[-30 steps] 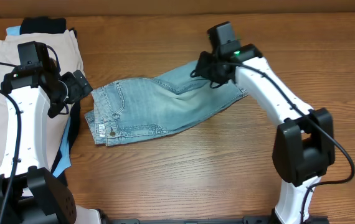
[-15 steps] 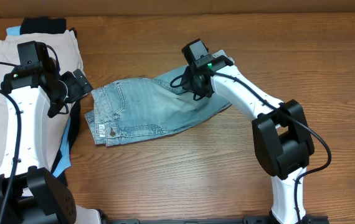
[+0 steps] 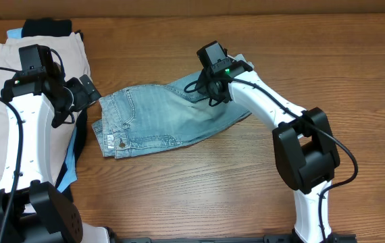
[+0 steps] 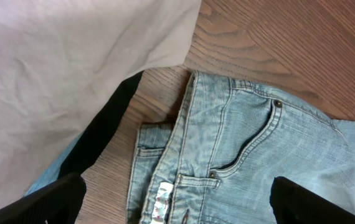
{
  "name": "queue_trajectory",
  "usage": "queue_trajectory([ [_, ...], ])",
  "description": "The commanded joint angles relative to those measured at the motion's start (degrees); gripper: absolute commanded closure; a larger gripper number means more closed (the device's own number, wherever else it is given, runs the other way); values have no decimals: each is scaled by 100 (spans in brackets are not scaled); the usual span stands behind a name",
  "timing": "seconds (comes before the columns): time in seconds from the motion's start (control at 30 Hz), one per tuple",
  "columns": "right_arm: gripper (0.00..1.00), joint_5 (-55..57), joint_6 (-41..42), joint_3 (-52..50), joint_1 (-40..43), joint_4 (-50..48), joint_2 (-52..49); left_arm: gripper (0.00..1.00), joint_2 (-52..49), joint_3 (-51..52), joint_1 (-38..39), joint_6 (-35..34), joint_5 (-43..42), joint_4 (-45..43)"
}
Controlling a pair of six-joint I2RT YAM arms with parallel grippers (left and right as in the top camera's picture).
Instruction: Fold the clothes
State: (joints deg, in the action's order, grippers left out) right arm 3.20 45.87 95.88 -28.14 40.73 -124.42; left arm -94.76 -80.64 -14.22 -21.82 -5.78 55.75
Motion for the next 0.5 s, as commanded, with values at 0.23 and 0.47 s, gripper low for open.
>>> queue_trajectory([
  [0.23, 96, -70, -208, -48, 85, -586, -225, 2, -48, -98, 42, 181, 46, 15],
  [0.47, 96, 162, -717, -50, 83, -1532, -251, 3, -48, -94, 44, 238, 42, 15],
])
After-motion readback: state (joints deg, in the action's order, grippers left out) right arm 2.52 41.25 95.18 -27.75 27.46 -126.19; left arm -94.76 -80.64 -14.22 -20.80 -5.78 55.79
